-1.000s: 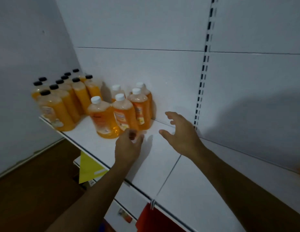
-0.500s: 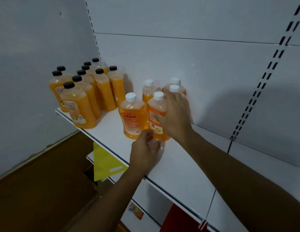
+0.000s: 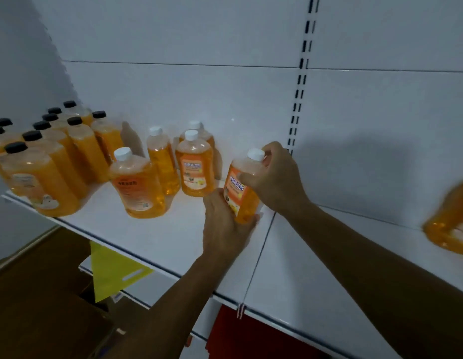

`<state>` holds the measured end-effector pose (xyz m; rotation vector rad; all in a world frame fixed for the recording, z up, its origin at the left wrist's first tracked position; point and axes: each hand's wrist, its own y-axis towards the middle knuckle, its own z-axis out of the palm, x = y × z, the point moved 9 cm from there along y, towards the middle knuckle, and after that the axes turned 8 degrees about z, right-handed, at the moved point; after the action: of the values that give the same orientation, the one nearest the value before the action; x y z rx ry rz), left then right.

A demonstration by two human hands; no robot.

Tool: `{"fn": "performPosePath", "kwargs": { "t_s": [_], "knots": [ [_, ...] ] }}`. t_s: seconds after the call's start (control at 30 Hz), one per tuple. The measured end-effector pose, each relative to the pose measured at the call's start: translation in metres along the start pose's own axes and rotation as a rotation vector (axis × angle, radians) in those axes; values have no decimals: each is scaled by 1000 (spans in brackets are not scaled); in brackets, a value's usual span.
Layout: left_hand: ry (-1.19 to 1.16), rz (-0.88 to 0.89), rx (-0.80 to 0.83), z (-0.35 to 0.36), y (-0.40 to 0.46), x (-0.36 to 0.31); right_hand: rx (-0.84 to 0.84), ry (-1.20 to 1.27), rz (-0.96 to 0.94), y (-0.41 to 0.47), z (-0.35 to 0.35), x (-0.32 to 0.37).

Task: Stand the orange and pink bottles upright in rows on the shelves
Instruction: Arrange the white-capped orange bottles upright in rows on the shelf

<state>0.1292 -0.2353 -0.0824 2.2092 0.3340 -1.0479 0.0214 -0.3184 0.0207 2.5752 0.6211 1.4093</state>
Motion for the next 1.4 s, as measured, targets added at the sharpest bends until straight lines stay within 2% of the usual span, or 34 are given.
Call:
{"fn": "performPosePath", "kwargs": {
  "t_s": [0.13, 0.4, 0.57, 0.67, 0.8, 0.87, 0.97, 1.03, 1.1, 1.17, 1.23, 1.33, 1.4],
  "knots": [
    [-251, 16, 165, 52, -5, -40, -38, -35, 59, -7, -63, -24],
    [-926, -116, 667, 156, -37, -104, 112, 109, 189, -34, -160, -93],
    [-1094, -218, 884, 196, -65, -133, 142, 121, 213, -52, -200, -125],
    [-1100, -260, 968, 215, -76, -149, 116, 104, 246, -59, -218, -139],
    [-1046, -218, 980, 230, -80, -165, 13, 76, 255, -68, -245, -151],
    [-915, -121, 884, 230, -80, -177, -22, 37, 247, -71, -252, -157],
    [-571, 117, 578, 226, -73, -193, -29, -66, 329, -75, -250, -166],
    [-450, 244, 516, 229, -78, -200, -101, -34, 376, -77, -255, -171],
    [-422, 325, 547, 233, -84, -201, -185, 44, 366, -80, -267, -175],
    [-463, 344, 606, 232, -86, -199, -201, 119, 363, -82, -277, -182],
    [-510, 266, 698, 237, -82, -192, -174, 176, 367, -83, -283, -188],
    [-566, 58, 915, 254, -76, -181, -53, 231, 324, -83, -283, -187],
    [-591, 81, 1020, 259, -79, -187, 27, 196, 277, -82, -280, -184]
  ]
}}
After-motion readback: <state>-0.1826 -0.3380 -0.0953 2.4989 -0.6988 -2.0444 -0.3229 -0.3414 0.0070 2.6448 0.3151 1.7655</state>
